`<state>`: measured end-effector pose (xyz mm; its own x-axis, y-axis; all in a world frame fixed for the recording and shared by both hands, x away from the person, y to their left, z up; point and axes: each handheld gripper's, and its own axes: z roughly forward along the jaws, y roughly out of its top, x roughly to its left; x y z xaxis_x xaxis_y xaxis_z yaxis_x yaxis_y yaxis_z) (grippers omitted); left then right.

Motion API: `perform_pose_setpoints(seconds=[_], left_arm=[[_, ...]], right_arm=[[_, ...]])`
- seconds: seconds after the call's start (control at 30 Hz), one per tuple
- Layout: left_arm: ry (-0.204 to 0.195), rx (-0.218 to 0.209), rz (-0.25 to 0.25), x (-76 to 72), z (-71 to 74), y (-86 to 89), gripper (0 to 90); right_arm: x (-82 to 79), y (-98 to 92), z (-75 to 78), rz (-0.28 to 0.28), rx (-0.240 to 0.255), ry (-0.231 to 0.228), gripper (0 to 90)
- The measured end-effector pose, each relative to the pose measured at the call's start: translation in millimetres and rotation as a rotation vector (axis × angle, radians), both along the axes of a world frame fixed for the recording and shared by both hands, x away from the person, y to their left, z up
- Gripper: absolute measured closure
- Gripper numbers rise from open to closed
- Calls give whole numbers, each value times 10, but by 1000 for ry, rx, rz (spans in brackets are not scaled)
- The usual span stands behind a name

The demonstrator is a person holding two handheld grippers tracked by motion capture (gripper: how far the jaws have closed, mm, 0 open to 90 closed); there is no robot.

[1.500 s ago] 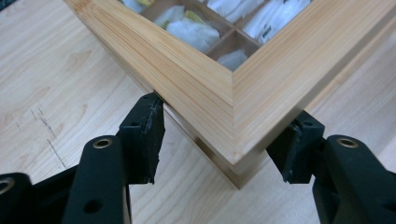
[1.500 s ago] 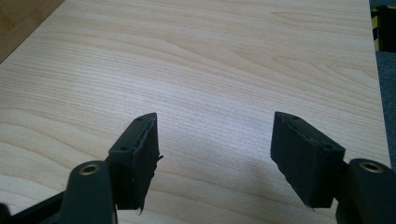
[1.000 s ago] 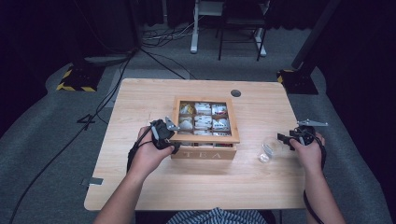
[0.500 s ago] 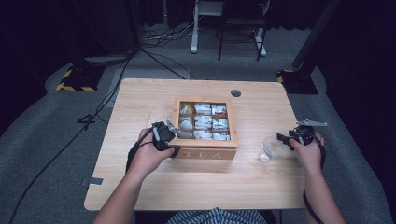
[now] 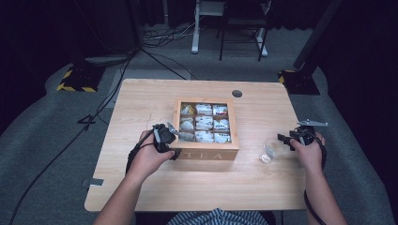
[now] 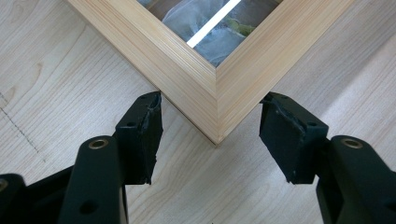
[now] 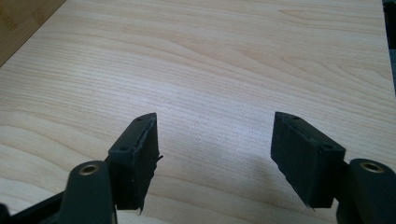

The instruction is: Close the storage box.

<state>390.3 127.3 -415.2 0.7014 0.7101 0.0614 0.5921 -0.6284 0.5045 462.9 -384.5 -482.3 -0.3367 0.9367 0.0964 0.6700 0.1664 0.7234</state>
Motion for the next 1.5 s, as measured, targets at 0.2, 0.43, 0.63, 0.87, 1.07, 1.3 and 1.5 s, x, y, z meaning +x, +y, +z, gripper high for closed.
perform_pose_setpoints(seconds=[0.2, 0.43, 0.63, 0.87, 1.07, 1.3, 1.5], left_arm=[[-50, -117, -8, -46, 133, 100, 360], [-160, -191, 36, -110, 288, 355, 315], [-233, -219, 95, -153, 364, 634, 289], [-248, -229, 175, -77, 306, 989, 266], [-239, -224, 249, 28, 136, 1197, 254], [-221, -207, 293, 142, -95, 1344, 216], [-176, -172, 326, 243, -367, 1395, 216]], right_arm=[[17, -4, -3, -1, 4, -2, 329], [59, -21, -3, -8, 26, -4, 329], [111, 29, -16, 4, 33, 1, 329], [126, 34, -42, 12, 34, 5, 326], [105, 5, -51, 8, 32, 2, 300], [96, 11, -53, 28, 19, -2, 253], [112, 18, -93, 50, -16, 1, 228]])
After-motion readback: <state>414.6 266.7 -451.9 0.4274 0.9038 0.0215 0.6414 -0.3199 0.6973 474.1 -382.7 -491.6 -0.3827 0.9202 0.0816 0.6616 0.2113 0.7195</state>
